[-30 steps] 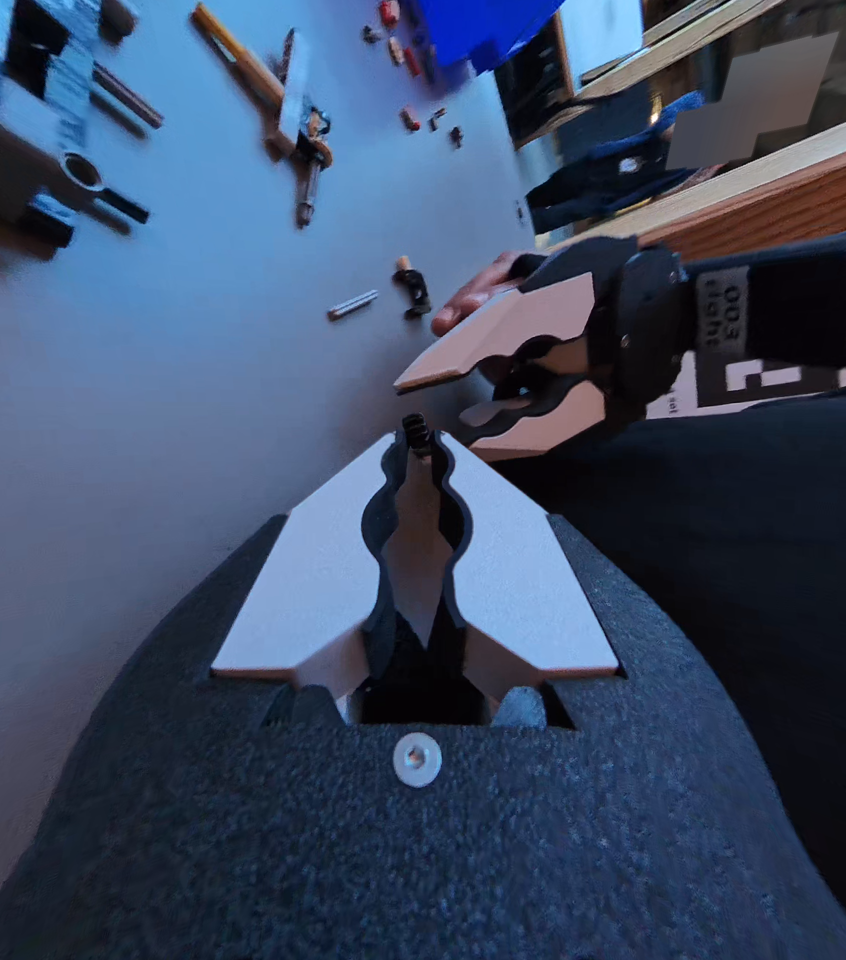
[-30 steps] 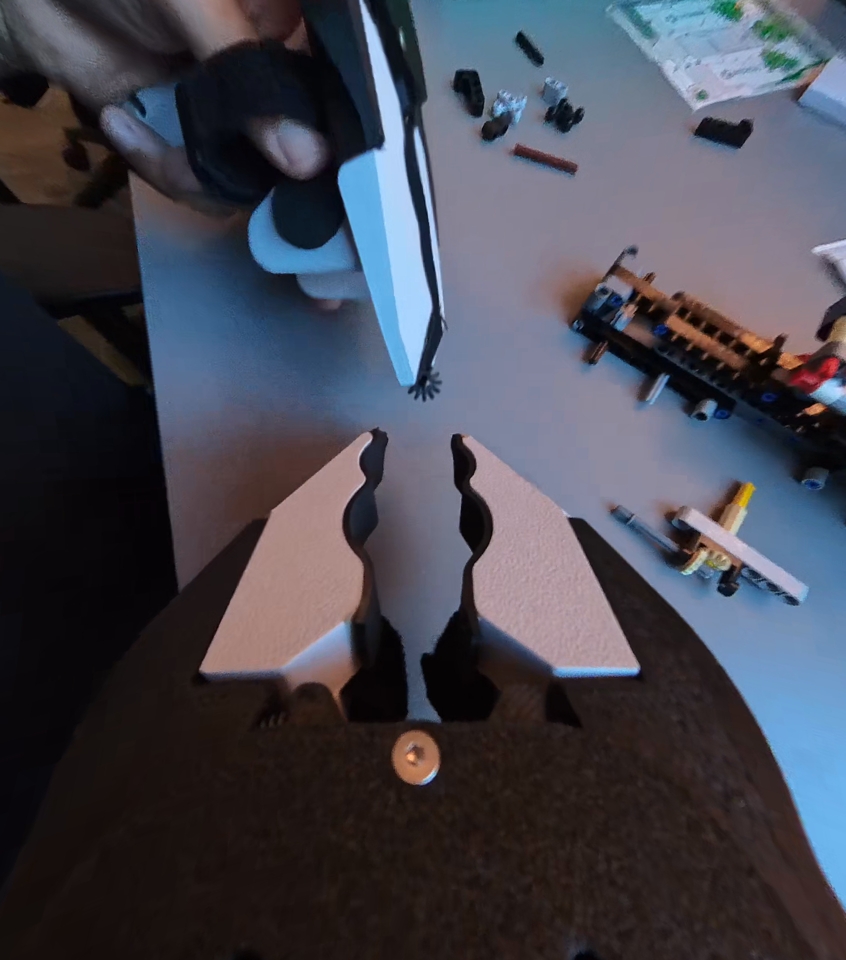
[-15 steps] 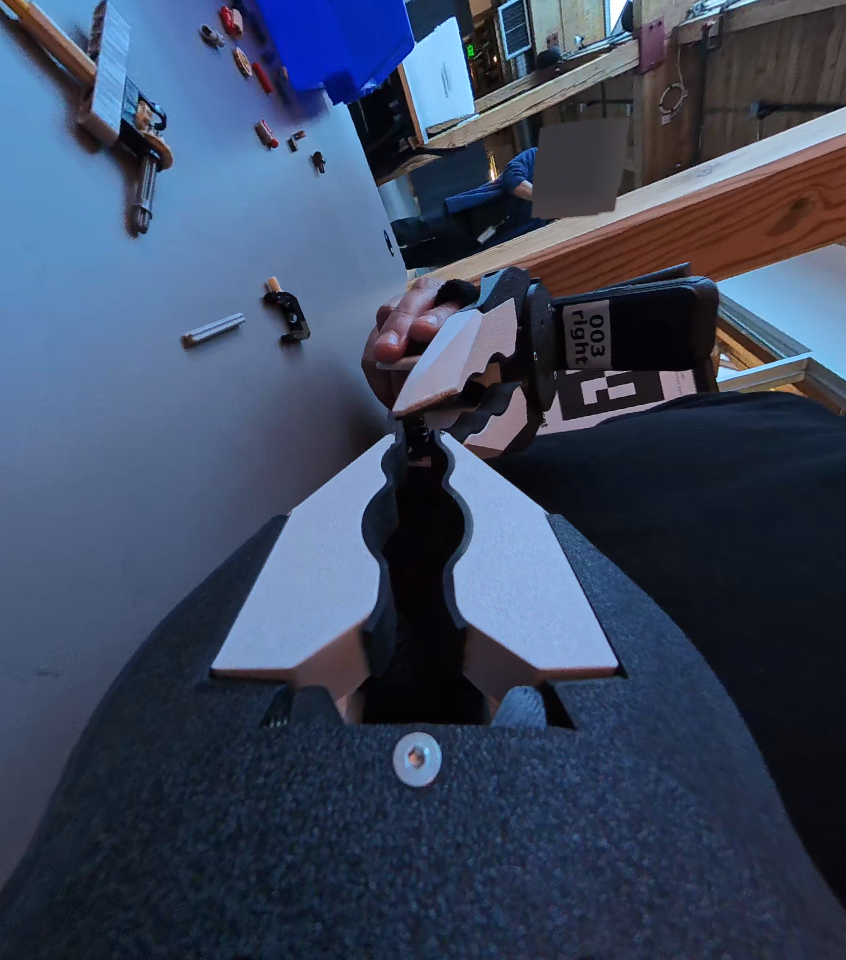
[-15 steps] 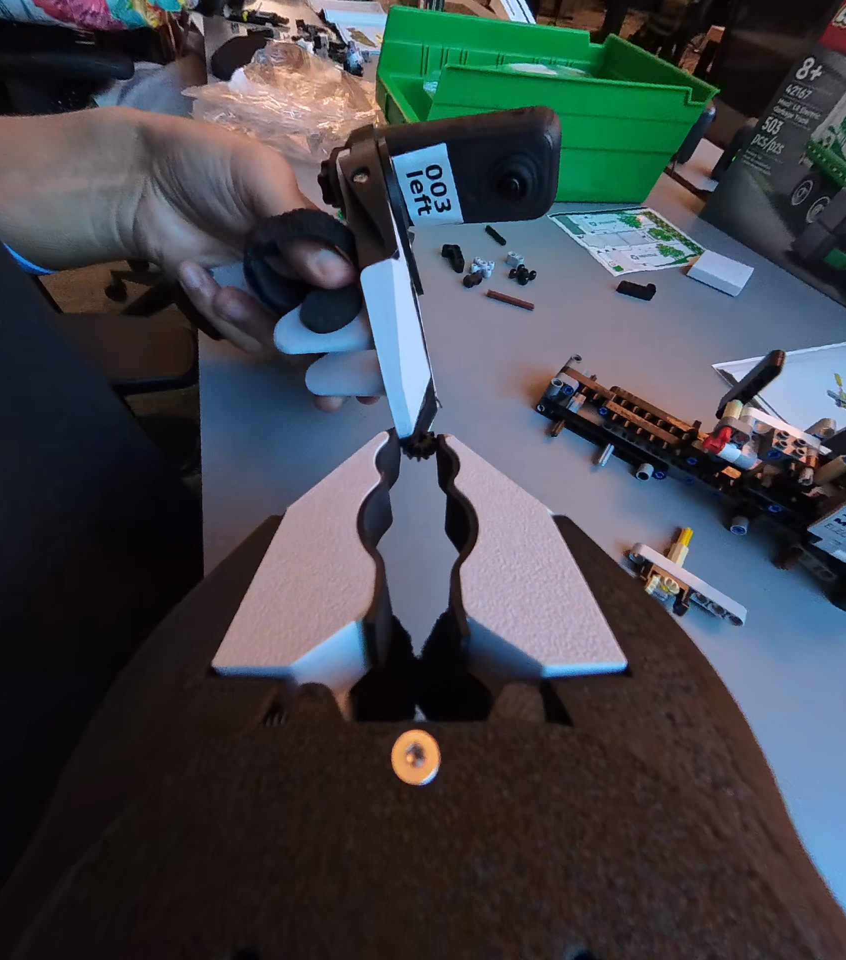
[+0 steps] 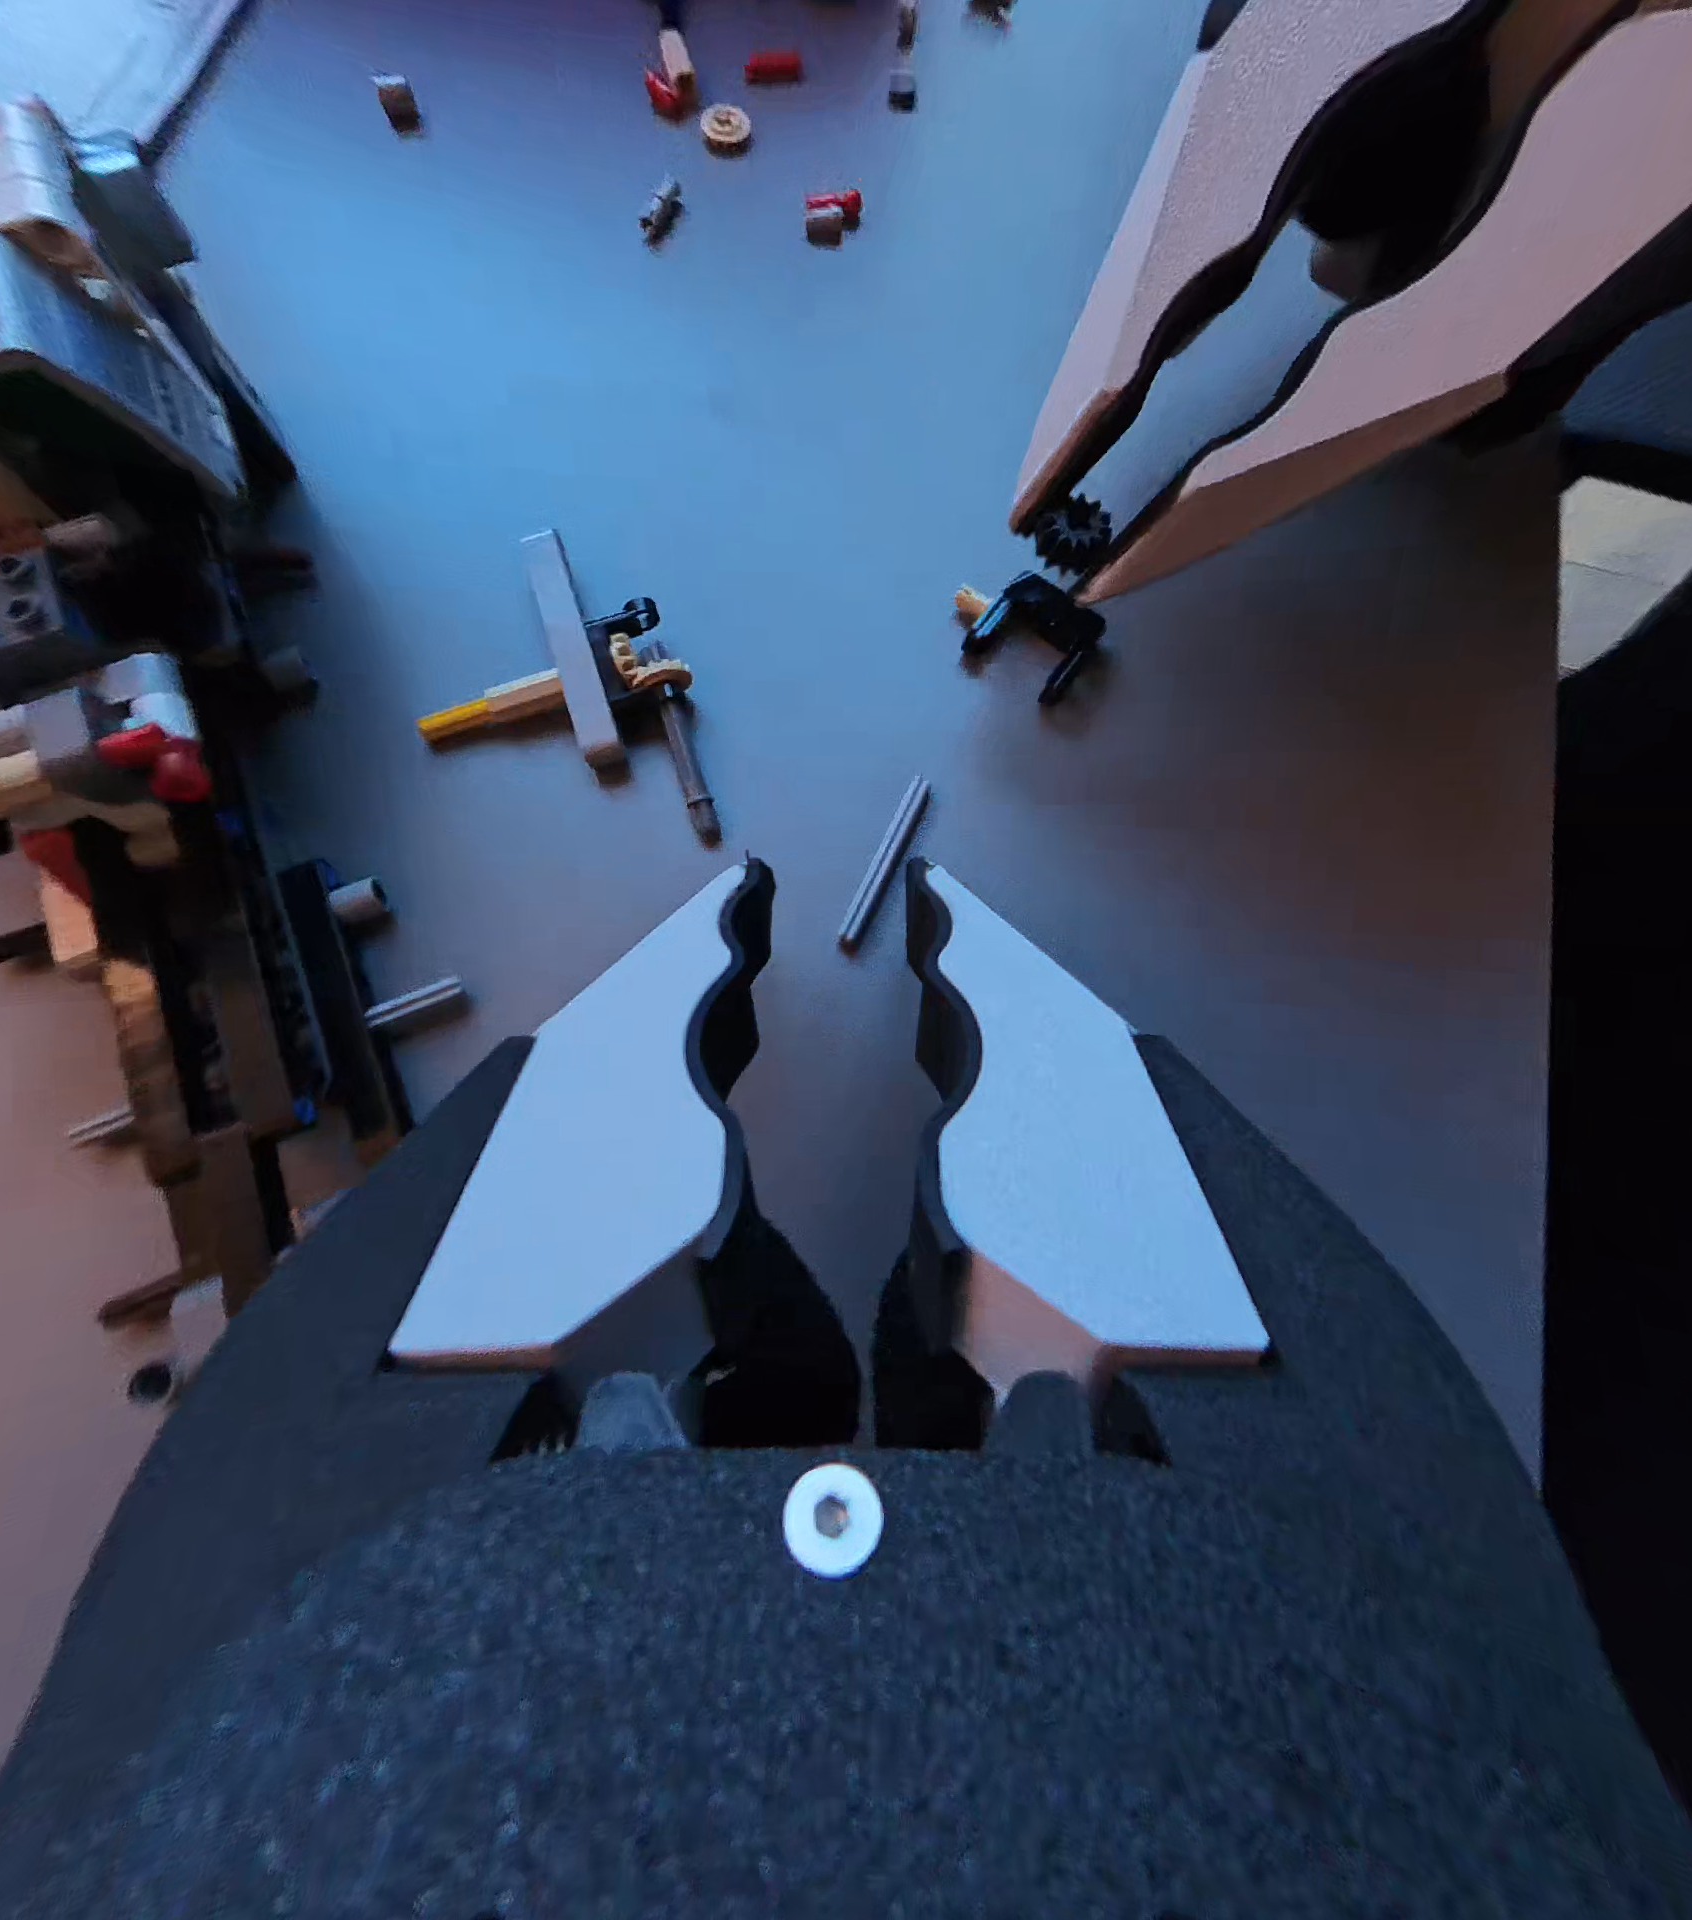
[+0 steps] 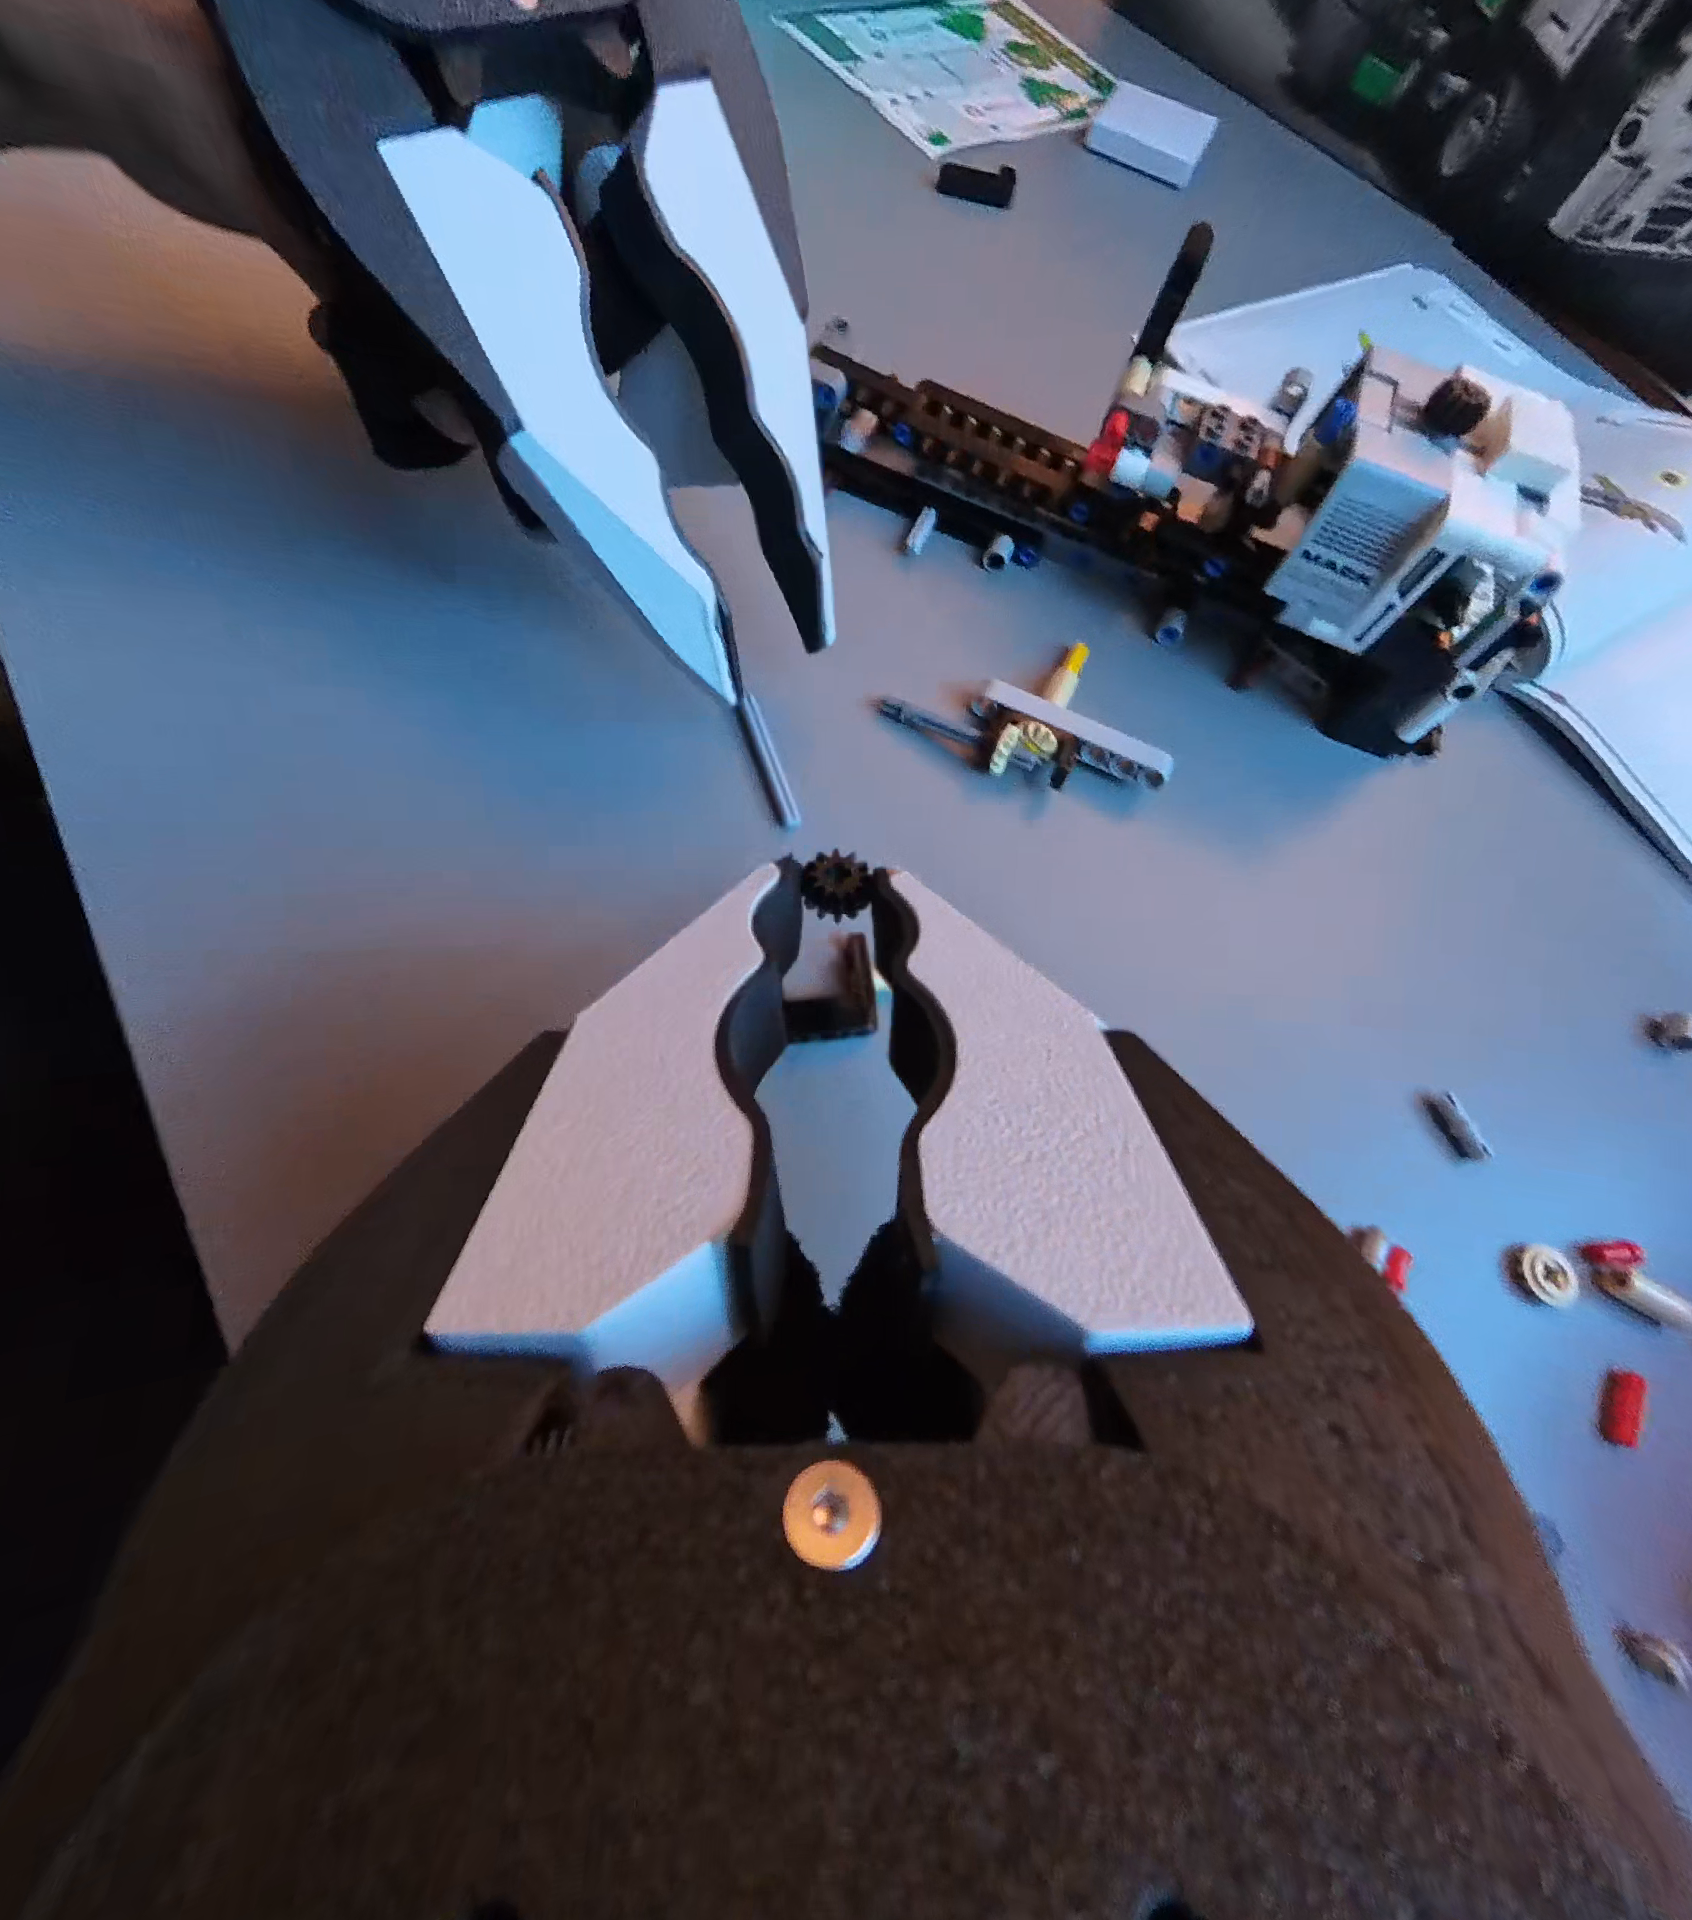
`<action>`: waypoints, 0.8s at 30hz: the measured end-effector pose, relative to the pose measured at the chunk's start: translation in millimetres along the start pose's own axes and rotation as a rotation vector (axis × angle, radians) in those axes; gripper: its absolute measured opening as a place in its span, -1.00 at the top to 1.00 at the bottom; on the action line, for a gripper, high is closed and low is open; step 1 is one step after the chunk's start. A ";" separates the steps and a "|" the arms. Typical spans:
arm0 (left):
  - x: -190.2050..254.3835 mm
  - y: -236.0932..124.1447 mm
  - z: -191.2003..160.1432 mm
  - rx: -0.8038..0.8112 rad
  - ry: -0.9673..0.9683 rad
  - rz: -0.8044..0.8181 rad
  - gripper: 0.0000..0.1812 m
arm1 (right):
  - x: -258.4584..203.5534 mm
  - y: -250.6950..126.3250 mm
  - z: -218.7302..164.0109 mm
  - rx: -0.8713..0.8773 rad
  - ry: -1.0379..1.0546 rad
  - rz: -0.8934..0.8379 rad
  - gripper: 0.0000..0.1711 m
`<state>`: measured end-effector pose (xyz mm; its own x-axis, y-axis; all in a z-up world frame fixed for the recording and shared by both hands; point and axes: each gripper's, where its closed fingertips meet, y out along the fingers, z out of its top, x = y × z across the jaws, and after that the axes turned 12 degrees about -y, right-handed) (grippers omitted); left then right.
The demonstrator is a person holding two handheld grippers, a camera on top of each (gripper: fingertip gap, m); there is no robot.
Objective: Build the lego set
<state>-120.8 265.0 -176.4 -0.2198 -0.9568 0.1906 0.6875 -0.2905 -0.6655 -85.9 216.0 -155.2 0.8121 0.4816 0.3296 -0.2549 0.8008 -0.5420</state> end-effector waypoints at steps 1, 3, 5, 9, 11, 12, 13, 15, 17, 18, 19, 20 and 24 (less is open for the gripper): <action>1.8 2.6 0.2 -0.019 -0.001 -0.026 0.74 | 0.8 -0.9 -3.2 -0.008 0.001 -0.007 0.85; 5.0 6.6 -0.7 -0.055 0.012 -0.062 0.77 | 1.6 -3.3 -6.4 -0.007 0.013 -0.013 0.85; 5.2 11.3 -4.4 -0.100 0.026 -0.071 0.80 | 1.7 -5.4 -7.7 0.004 0.033 -0.010 0.85; 6.9 15.5 -8.1 -0.161 0.042 -0.087 0.95 | 3.7 -8.2 -10.6 0.006 0.036 -0.011 0.85; 8.1 16.5 -8.0 -0.172 0.038 -0.095 0.98 | 5.7 -8.6 -10.9 0.014 0.044 -0.012 0.85; 9.3 16.6 -8.3 -0.174 0.044 -0.097 0.98 | 6.1 -8.4 -10.8 0.021 0.055 -0.006 0.85; 9.2 16.5 -8.4 -0.173 0.058 -0.084 0.98 | 6.2 -7.8 -10.5 0.027 0.067 0.002 0.85; 5.3 16.6 -6.2 -0.147 0.075 -0.026 0.98 | 7.9 -6.5 -8.9 0.043 0.089 0.008 0.85; 10.4 14.1 4.2 -0.045 0.049 -0.033 0.98 | 10.1 -6.8 -3.0 0.081 0.125 0.029 0.85; 17.5 10.6 11.6 0.025 0.018 -0.073 0.98 | 13.1 -8.2 2.4 0.115 0.152 0.038 0.85; 24.2 5.9 19.9 0.103 -0.009 -0.110 0.98 | 16.1 -10.1 8.9 0.155 0.186 0.054 0.85; 29.9 0.1 28.8 0.187 -0.025 -0.138 0.99 | 18.7 -12.7 17.2 0.205 0.219 0.080 0.85; 48.8 -32.9 63.0 0.499 -0.120 -0.276 0.99 | 21.7 -33.3 61.1 0.501 0.371 0.264 0.85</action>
<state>-110.5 226.9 -99.8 -0.3769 -0.8312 0.4086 0.8653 -0.4734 -0.1649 -91.8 221.6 -82.7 0.7927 0.6012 -0.1005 -0.6095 0.7844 -0.1149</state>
